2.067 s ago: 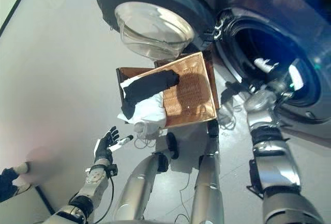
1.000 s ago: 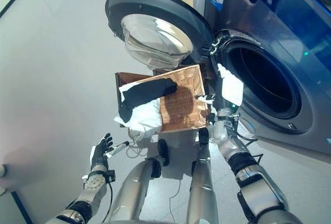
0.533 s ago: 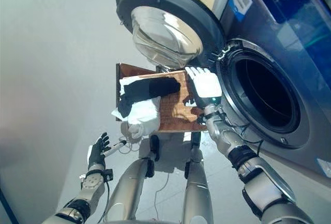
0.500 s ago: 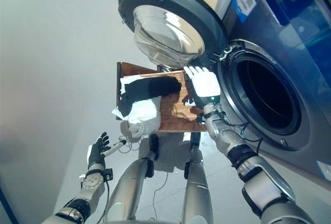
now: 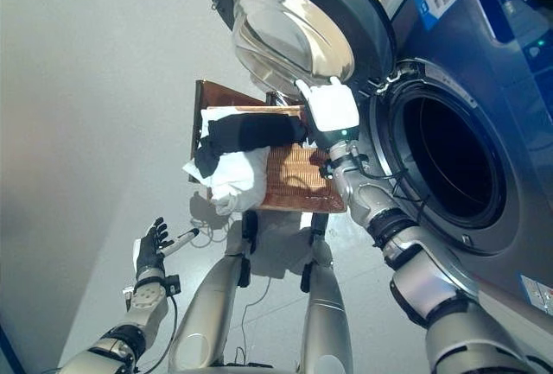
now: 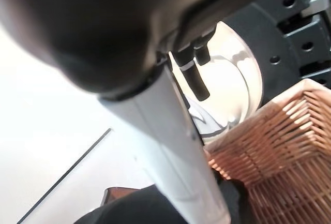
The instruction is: Pick up the clothes and place them into the washing machine
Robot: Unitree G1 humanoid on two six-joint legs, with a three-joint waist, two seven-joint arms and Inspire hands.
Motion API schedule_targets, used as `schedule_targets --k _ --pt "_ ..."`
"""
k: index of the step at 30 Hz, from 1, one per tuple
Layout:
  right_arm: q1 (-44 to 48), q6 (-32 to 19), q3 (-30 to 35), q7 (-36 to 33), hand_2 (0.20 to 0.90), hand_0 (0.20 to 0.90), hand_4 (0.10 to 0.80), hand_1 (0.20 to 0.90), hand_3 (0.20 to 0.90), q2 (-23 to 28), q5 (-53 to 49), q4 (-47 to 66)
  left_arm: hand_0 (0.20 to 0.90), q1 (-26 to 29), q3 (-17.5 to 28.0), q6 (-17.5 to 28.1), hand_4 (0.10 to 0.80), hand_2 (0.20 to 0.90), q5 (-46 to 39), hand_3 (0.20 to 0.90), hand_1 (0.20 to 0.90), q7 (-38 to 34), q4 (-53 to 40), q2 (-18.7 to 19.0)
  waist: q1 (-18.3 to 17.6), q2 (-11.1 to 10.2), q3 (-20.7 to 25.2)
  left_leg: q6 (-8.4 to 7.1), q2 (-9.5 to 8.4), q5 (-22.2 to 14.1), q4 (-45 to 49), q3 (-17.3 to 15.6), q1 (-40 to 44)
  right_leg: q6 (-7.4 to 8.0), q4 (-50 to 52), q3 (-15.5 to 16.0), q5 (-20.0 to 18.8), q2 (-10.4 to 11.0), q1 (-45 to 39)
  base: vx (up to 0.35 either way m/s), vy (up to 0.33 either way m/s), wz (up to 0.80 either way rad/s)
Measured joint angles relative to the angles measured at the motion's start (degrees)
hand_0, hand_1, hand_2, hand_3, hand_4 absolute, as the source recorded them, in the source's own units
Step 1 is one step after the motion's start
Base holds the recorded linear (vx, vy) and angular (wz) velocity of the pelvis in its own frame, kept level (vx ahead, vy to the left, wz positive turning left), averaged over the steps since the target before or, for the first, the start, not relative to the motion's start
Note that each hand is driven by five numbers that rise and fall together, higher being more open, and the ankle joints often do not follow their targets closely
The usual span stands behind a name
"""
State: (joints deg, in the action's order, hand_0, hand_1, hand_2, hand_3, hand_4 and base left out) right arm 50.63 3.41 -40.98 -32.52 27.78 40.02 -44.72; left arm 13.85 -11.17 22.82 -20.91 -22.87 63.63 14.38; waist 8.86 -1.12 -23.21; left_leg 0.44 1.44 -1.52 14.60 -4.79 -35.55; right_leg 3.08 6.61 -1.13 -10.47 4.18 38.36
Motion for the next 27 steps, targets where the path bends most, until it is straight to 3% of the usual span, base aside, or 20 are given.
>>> schedule_targets --k 11,18,22,27 --pt "1.43 0.45 0.02 -1.07 0.9 0.9 0.8 0.9 0.9 -2.82 -2.33 -2.38 0.9 0.19 1.49 -0.01 0.8 0.9 -0.03 0.9 0.9 -0.48 -0.06 -0.04 -0.07 -0.32 -0.6 -1.1 1.1 0.73 0.17 1.51 -0.79 -0.93 -0.12 1.3 -0.26 -0.85 0.1 -0.007 0.006 0.03" --pt "2.71 0.15 -0.2 1.8 0.9 0.9 0.8 0.9 0.9 -7.87 -6.89 -6.82 0.9 0.33 1.53 -0.06 0.8 0.9 -0.11 0.9 0.9 -0.87 -0.1 -0.05 0.07 -0.28 -1.27 -1.06 1.24 1.13 0.25 1.48 -0.42 -1.54 0.03 1.3 -0.7 -1.06 -0.03 0.0 0.0 0.0" --pt "2.8 -2.6 -4.62 5.35 0.9 0.9 0.8 0.9 0.9 -11.77 -10.21 -8.6 0.9 1.73 1.55 -0.05 0.8 0.9 -0.22 0.9 0.9 -0.87 -0.15 -0.19 1.87 -0.04 -3.0 -1.19 1.51 1.38 -0.06 1.66 0.58 -2.14 -0.01 1.41 -1.05 -1.37 -0.94 0.002 0.002 0.01" --pt "1.84 -7.59 -3.13 8.0 0.9 0.9 0.8 0.9 0.9 -17.68 -24.88 -8.52 0.9 2.23 1.65 -0.72 0.8 0.9 -0.43 0.9 0.9 -0.86 -0.06 0.07 3.37 -0.09 -3.24 -1.26 1.57 1.42 -0.14 1.79 1.58 -2.26 -0.05 1.77 -0.96 -1.48 -2.05 0.004 0.001 0.03"
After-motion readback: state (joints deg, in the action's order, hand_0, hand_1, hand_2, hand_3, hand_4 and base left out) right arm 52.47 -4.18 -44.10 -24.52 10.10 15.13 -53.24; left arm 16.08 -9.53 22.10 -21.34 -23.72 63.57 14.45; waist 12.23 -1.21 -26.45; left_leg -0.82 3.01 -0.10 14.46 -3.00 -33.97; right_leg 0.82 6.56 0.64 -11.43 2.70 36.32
